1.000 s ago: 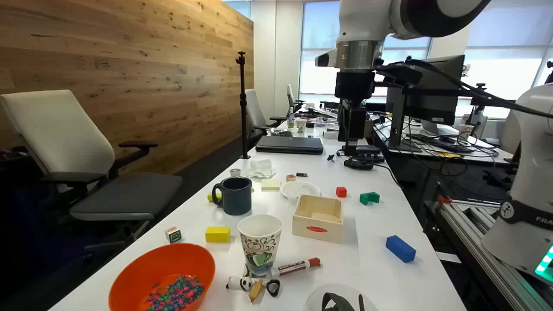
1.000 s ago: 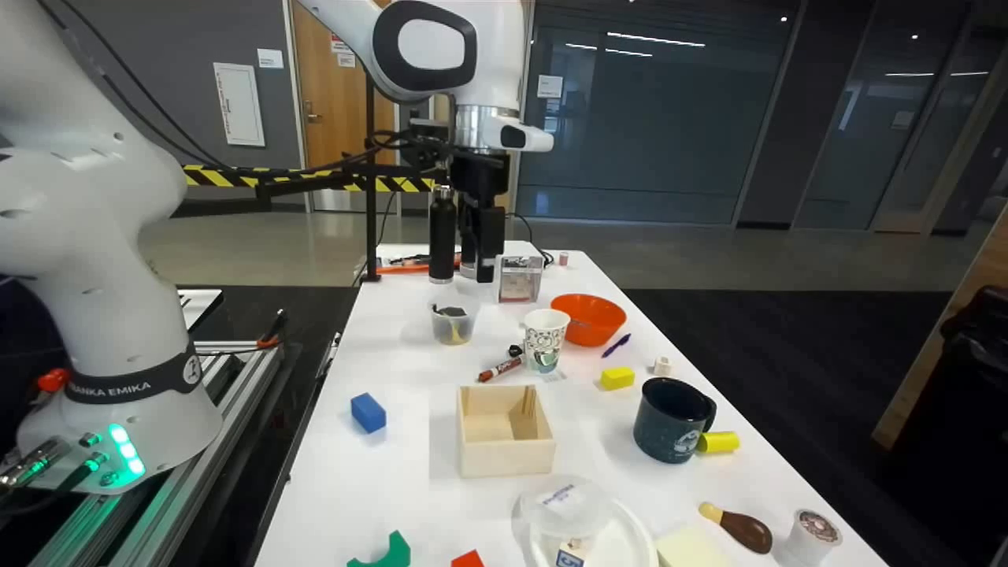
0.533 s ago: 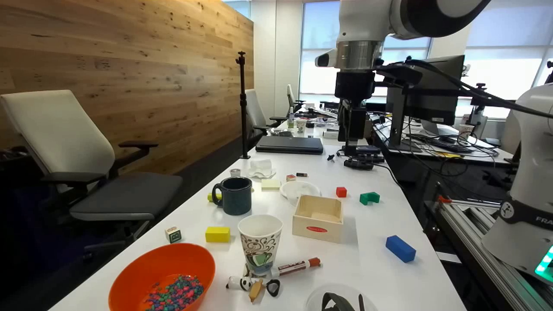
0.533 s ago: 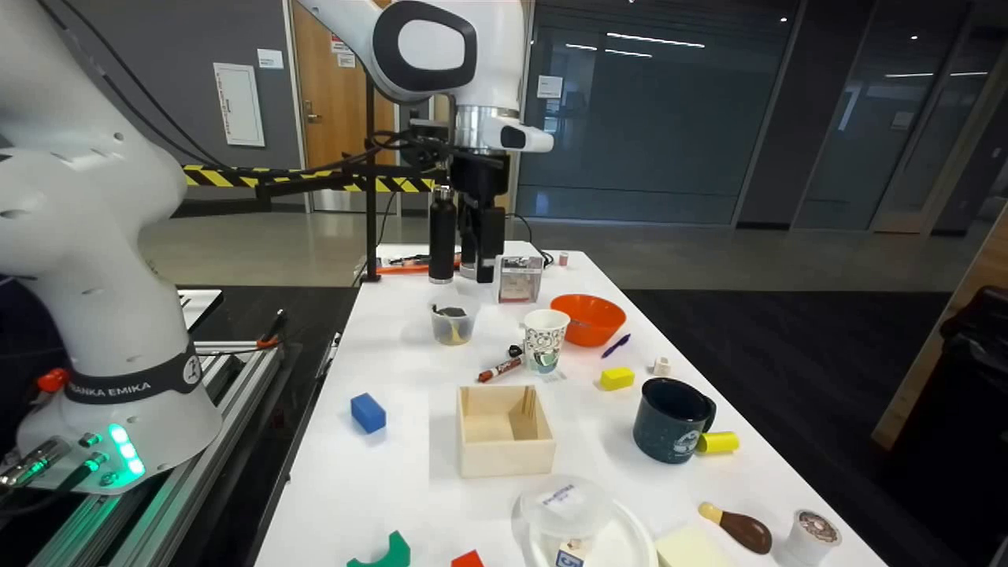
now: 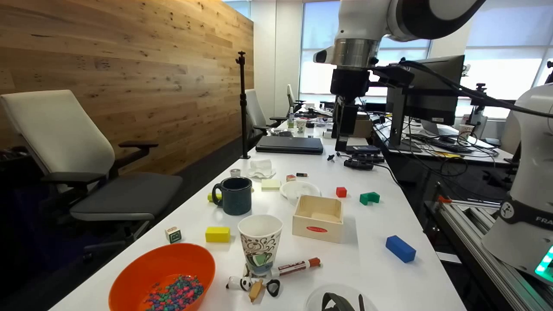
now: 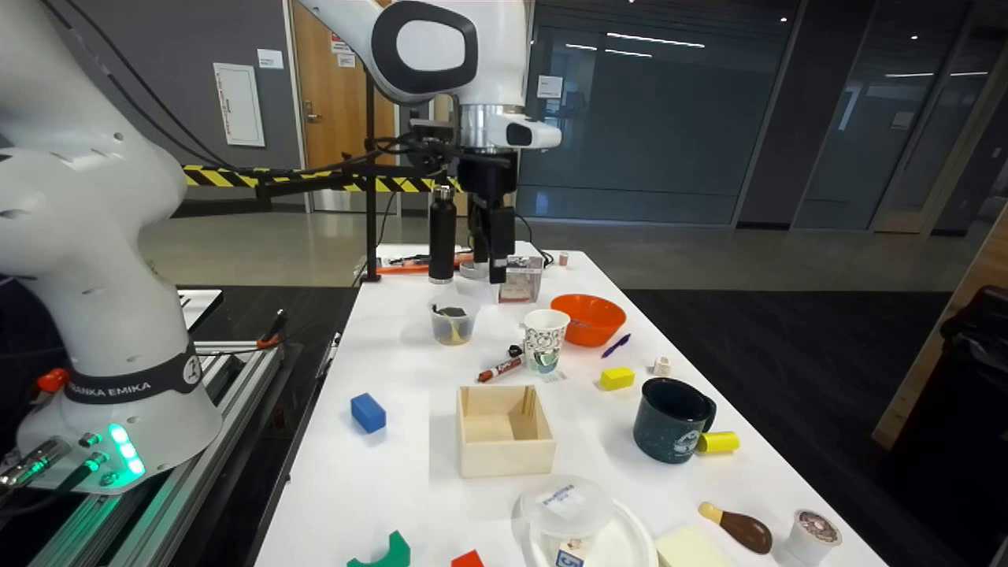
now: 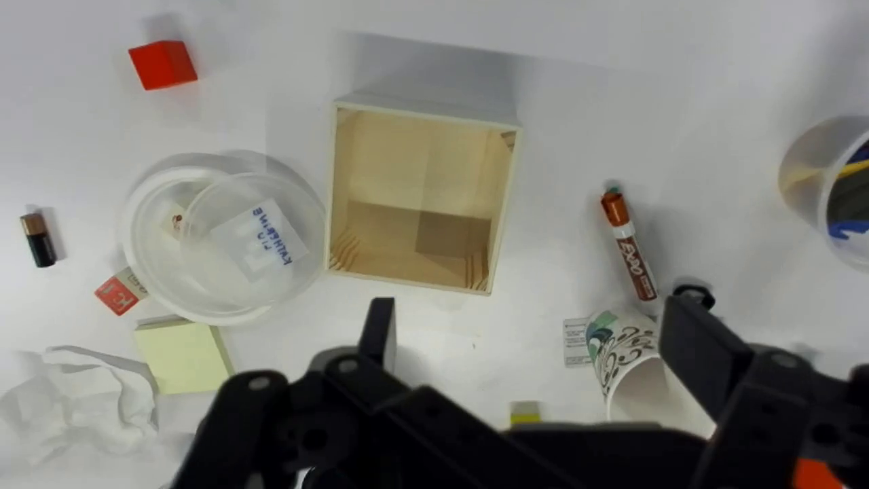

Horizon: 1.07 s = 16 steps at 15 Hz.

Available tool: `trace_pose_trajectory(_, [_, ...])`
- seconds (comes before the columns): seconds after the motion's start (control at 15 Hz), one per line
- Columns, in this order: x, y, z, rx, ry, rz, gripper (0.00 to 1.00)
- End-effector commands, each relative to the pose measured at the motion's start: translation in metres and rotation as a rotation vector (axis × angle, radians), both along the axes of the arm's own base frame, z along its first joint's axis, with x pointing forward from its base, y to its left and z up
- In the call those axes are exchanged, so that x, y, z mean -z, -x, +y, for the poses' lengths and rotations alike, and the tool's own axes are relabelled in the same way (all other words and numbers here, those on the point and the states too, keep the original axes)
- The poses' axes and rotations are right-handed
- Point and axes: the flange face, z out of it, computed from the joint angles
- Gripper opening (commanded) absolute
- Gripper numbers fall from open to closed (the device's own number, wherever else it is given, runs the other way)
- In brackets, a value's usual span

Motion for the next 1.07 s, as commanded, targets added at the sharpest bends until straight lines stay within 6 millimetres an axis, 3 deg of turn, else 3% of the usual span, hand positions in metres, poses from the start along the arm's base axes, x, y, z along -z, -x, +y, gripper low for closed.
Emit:
trace_pose_trajectory(0.0, [-0.007, -0.011, -0.034, 0.045, -0.022, -0.093, 1.0])
trace_pose_trajectory(0.27, [-0.003, -0.022, -0.081, 0.145, -0.048, -0.132, 1.0])
trace_pose_trajectory(0.6, [0.017, -0.034, -0.131, 0.244, -0.064, -0.141, 1.0])
trace_pose_trajectory(1.0, [0.04, -0.049, -0.164, 0.357, -0.122, -0.138, 1.0])
